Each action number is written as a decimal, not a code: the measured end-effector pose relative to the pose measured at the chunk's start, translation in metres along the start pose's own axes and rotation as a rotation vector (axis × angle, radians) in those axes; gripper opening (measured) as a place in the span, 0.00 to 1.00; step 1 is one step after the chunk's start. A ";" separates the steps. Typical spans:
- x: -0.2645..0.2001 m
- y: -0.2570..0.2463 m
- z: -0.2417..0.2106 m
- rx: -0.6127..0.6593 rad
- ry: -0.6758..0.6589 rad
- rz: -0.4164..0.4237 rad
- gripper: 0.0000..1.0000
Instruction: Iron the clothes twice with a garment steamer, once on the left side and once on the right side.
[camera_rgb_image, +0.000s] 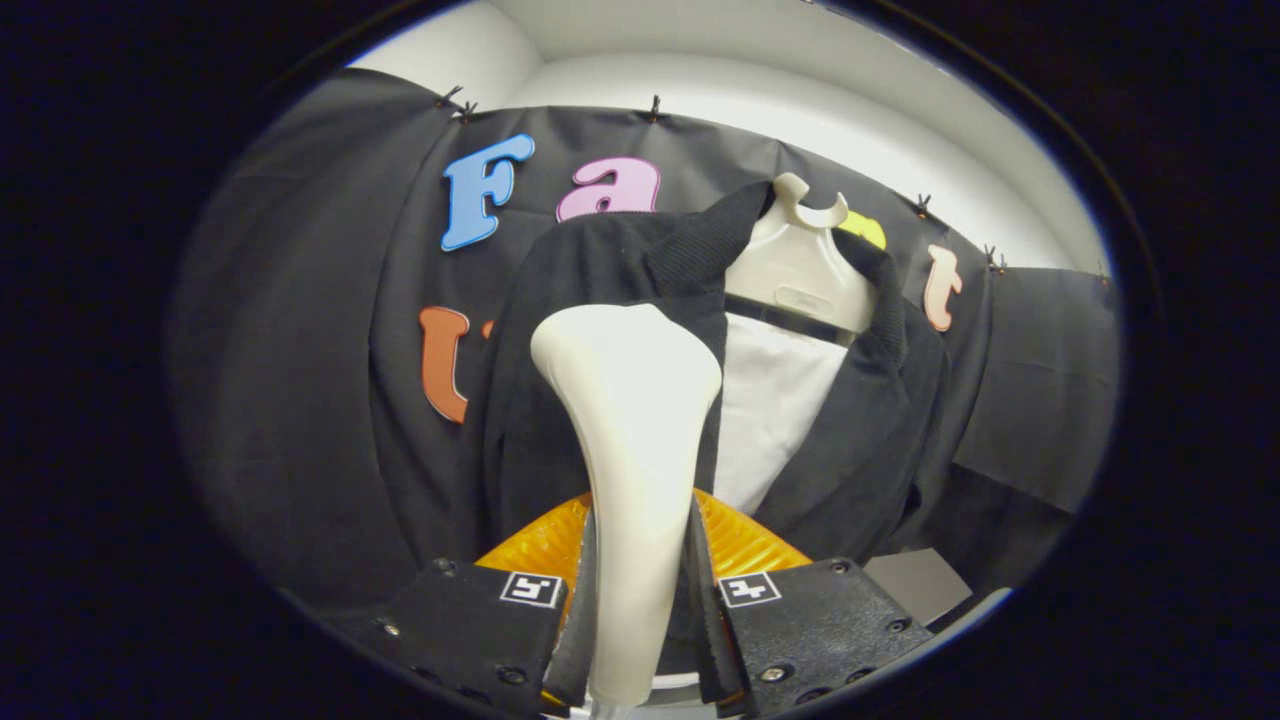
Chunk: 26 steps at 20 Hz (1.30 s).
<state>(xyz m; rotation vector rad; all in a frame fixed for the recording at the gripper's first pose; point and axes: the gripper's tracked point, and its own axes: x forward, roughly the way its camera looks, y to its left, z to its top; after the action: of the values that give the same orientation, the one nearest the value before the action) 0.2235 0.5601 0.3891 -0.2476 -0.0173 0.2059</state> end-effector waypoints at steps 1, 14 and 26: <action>-0.001 0.002 -0.009 -0.008 0.015 0.004 0.44; 0.000 0.029 -0.098 -0.046 0.155 0.022 0.44; 0.007 0.052 -0.209 -0.030 0.334 0.047 0.43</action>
<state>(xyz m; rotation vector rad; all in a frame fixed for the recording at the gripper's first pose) 0.2290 0.5604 0.1738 -0.3103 0.3167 0.2091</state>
